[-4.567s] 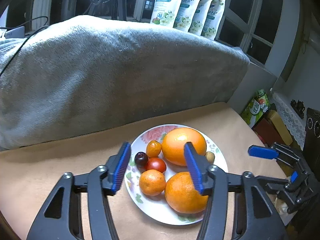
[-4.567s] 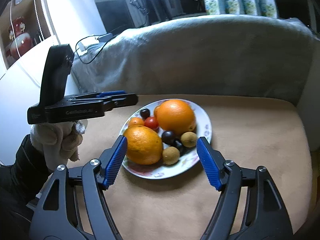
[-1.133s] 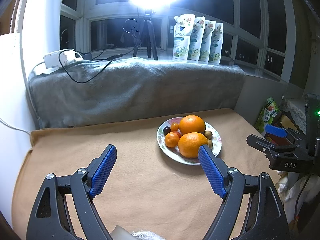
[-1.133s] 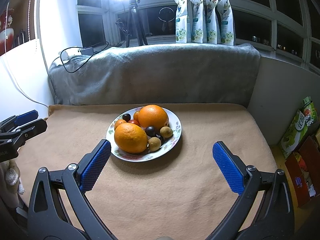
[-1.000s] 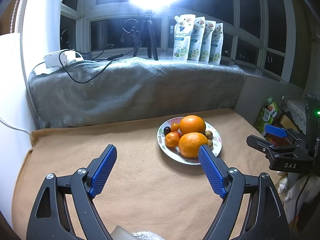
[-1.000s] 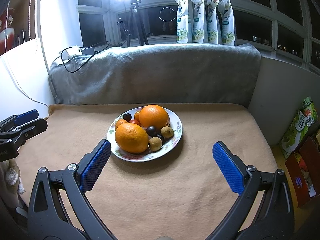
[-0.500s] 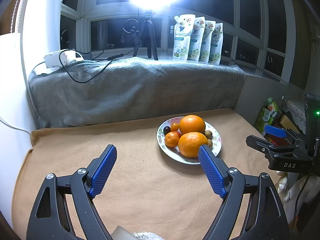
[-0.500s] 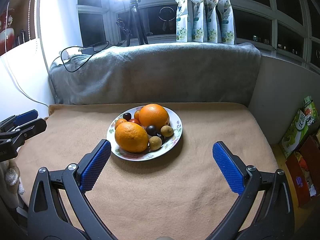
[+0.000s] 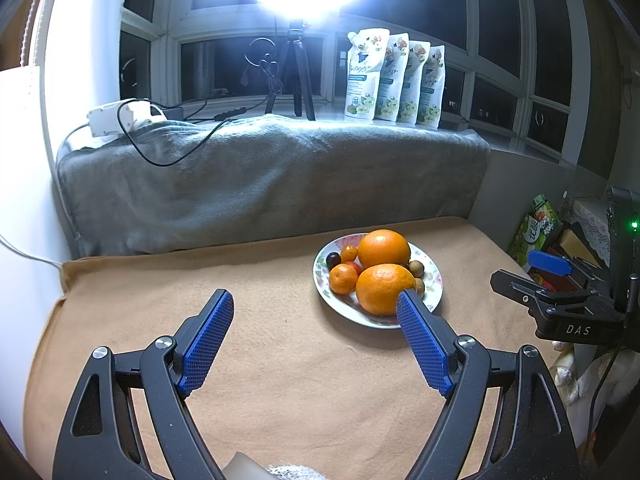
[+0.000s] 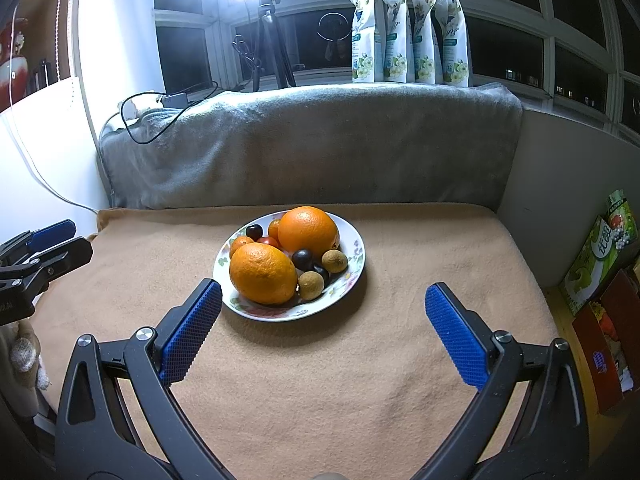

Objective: Organize fruits

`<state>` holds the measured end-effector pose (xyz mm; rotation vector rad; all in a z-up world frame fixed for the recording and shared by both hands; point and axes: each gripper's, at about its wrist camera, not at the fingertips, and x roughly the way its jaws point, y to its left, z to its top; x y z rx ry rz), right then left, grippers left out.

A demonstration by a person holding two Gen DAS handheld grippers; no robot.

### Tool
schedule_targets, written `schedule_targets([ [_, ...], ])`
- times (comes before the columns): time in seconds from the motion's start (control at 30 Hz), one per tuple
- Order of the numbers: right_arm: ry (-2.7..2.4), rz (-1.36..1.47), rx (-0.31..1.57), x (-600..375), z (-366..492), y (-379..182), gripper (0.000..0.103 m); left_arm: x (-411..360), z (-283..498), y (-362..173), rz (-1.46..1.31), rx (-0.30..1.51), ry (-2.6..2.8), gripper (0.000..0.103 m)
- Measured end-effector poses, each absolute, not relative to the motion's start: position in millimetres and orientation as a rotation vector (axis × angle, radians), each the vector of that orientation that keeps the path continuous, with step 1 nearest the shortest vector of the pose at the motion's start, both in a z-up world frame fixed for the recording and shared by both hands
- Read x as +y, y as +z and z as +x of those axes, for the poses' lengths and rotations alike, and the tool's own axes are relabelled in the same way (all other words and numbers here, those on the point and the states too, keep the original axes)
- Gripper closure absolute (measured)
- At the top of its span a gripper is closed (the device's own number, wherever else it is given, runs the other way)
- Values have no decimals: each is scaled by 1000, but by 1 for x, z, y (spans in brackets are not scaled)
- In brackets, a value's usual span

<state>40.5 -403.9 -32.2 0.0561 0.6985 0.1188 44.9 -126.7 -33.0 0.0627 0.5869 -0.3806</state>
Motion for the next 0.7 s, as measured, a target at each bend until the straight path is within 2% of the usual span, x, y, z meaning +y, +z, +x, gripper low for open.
schedule_targets([
  [0.7, 111, 73, 714, -404, 37, -39, 0, -127, 43, -33, 62, 589, -380, 19],
])
